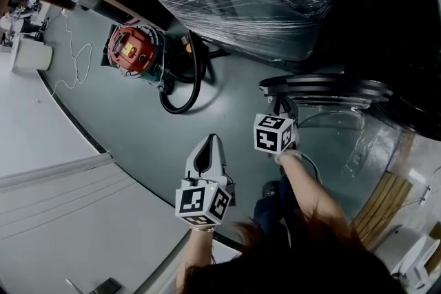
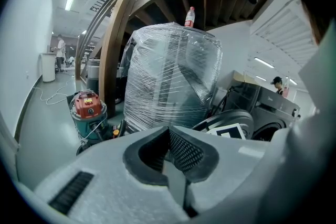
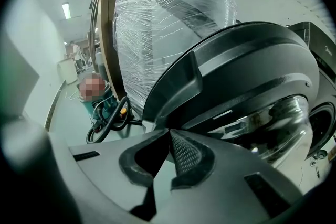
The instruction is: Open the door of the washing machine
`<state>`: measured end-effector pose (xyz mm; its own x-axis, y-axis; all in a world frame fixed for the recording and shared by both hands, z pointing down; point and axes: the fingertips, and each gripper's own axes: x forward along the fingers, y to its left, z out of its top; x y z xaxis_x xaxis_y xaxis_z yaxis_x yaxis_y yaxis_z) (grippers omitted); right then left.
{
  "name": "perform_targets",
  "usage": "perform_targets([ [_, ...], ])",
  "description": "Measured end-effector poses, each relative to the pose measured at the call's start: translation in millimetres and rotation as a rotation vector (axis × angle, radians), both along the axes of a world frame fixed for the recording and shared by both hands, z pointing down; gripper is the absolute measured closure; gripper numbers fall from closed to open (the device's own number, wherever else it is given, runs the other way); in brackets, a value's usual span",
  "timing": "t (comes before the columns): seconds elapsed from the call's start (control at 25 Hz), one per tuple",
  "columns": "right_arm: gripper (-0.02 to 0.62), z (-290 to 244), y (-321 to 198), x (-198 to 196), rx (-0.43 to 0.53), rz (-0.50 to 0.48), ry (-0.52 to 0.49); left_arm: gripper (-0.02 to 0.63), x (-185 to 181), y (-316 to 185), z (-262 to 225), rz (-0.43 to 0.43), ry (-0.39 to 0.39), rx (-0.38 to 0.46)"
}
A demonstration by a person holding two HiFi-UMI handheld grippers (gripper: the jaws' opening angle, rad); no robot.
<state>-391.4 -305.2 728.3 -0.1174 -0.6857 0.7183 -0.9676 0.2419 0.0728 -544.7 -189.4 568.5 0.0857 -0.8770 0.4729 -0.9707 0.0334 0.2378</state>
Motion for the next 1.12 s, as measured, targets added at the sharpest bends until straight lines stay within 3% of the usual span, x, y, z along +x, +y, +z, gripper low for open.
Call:
perform_targets([
  [0.68, 0.595, -46, 46, 27, 0.064, -0.014, 0.019, 0.592, 37, 13, -43, 0.152, 0.000, 0.047],
  [1.12, 0.597, -104, 67, 73, 0.128, 0.077, 0.024, 0.592, 68, 20, -80, 0.270, 0.012, 0.084],
])
